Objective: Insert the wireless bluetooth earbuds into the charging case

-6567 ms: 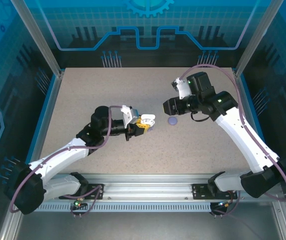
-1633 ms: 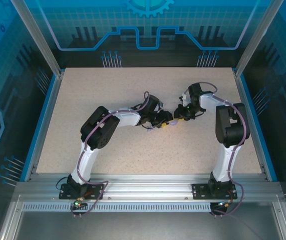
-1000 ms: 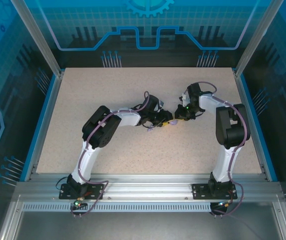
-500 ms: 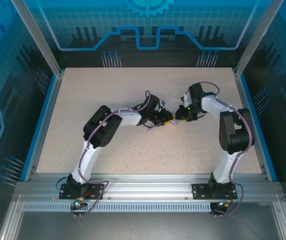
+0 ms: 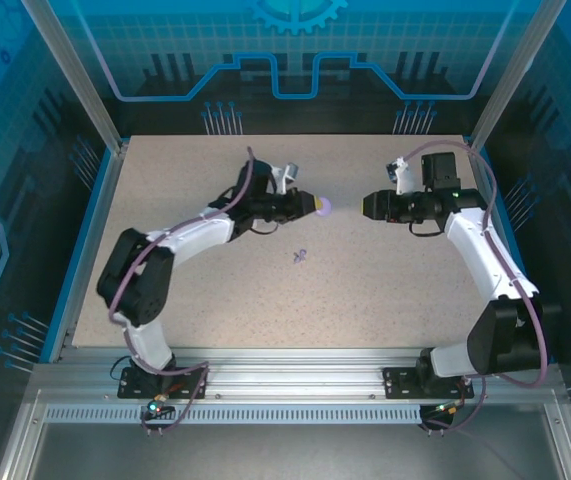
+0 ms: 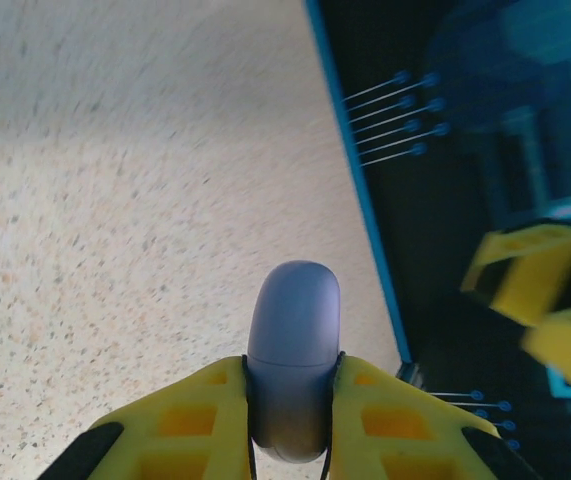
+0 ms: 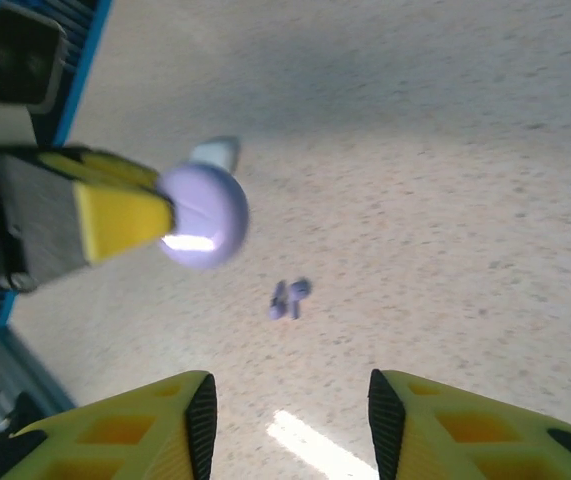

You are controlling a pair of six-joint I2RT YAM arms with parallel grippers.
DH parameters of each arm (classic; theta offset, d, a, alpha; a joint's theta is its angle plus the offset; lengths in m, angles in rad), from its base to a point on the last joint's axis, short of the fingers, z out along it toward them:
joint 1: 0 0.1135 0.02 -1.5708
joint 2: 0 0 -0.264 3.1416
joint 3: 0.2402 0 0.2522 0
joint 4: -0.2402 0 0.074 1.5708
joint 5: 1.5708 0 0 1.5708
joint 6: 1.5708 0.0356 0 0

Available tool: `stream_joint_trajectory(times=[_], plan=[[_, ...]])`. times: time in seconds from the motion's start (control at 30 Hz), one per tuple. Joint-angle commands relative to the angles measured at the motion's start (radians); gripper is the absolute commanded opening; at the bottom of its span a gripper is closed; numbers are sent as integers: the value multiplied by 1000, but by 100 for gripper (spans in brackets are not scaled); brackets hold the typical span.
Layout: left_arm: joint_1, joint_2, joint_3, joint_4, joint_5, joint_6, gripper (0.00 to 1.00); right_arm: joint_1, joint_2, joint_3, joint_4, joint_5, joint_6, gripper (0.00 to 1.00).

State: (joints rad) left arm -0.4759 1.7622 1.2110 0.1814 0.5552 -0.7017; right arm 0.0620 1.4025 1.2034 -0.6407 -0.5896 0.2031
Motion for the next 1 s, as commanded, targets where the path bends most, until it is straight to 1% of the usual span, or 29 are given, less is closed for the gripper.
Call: stream_joint_trajectory(times=[0.0,0.03,0.1,0.2,0.3,0.4,0.5,0.67,0.77,0.97], plan=[[7,-108,-53,27,114,130,11,-11,-1,-26,24,-260,-56,47],[8,-139,-63,26,130,153,12,-6,-3,-30,40,-307,-53,48],[8,-192,-80,29,160,184,12,10,-7,-27,52,-357,-62,48],[6,-244,-100,48,214,211,15,56,-9,-8,44,-398,-85,50],[7,-268,-101,47,255,223,15,95,-10,8,52,-413,-90,52],[2,-286,-107,54,277,224,15,113,-9,20,68,-438,-87,54],[-2,-294,-108,47,284,227,15,135,-21,31,78,-451,-96,55],[-13,-306,-105,39,290,238,15,161,-29,45,103,-446,-85,55],[-22,-307,-102,30,293,244,15,168,-23,54,124,-437,-64,53],[-27,-314,-107,33,290,248,15,181,-14,67,145,-443,-47,41]])
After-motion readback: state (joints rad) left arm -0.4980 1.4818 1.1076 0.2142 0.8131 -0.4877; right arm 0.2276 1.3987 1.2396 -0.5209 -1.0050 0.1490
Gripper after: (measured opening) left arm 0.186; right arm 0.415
